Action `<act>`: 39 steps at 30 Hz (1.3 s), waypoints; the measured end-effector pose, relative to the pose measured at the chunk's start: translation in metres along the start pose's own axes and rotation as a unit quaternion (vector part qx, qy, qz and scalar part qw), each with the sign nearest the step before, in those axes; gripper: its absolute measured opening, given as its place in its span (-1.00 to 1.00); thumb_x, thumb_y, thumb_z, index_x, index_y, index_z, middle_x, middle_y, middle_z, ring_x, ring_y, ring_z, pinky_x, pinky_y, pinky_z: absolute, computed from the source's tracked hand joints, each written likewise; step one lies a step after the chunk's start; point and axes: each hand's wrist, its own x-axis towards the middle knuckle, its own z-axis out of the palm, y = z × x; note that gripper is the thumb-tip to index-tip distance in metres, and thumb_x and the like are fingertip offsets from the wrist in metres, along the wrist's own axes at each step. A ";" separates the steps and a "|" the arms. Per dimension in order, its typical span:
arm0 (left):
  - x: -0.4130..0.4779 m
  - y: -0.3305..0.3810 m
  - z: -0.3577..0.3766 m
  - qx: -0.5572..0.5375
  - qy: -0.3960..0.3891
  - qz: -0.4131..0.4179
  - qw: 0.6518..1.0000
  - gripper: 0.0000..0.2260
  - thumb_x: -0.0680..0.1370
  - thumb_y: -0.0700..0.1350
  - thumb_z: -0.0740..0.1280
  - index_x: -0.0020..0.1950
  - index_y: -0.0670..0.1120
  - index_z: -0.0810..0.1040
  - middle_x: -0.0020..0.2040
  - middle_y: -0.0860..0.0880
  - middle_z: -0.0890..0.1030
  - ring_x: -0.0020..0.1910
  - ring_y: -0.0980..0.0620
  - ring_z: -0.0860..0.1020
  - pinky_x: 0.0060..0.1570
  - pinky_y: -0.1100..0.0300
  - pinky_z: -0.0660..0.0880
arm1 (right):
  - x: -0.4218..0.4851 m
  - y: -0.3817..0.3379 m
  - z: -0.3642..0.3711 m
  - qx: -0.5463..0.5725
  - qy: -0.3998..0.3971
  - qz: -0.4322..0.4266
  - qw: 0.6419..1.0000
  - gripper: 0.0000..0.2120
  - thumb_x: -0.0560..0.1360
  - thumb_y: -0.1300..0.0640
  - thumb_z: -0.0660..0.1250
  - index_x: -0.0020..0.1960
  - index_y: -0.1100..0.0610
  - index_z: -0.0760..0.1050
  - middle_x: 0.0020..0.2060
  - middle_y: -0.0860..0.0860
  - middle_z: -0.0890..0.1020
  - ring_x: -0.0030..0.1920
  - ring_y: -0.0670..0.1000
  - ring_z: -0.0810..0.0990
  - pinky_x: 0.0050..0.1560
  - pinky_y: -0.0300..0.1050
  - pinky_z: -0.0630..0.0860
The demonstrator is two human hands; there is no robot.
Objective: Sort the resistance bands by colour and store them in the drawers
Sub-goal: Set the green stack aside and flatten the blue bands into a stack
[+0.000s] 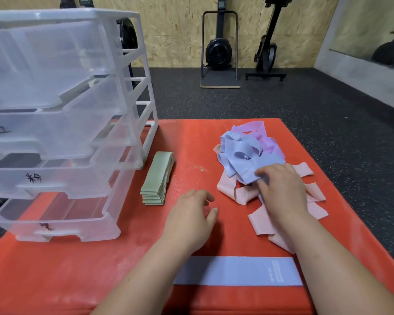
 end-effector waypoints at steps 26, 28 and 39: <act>-0.010 0.063 -0.010 -0.214 0.025 0.104 0.971 -0.61 0.68 0.07 0.37 0.51 0.19 0.46 0.42 0.30 0.51 0.44 0.17 0.45 0.39 0.09 0.44 | -0.056 -0.011 -0.101 0.467 -0.097 0.054 0.877 -0.72 0.48 0.37 0.52 0.07 0.06 0.63 -0.07 -0.10 0.72 -0.13 -0.04 0.73 -0.09 -0.22 0.60; -0.009 0.069 -0.010 -0.244 -0.018 0.113 0.963 -0.62 0.69 0.05 0.36 0.52 0.16 0.46 0.43 0.30 0.53 0.47 0.19 0.45 0.41 0.11 0.43 | -0.060 -0.014 -0.107 0.498 -0.125 0.026 0.858 -0.69 0.50 0.38 0.50 0.12 0.06 0.61 -0.06 -0.07 0.73 -0.08 0.04 0.77 -0.07 -0.15 0.67; -0.002 0.046 -0.014 -0.080 -0.103 0.104 0.986 -0.76 0.54 0.01 0.51 -0.14 -0.09 0.52 -0.23 -0.09 0.56 -0.24 -0.05 0.46 -0.10 -0.13 0.49 | -0.061 0.001 -0.129 0.545 0.017 0.033 0.837 -0.58 0.48 0.35 0.54 0.24 0.01 0.60 -0.10 0.09 0.77 -0.09 0.02 0.72 0.02 -0.02 0.65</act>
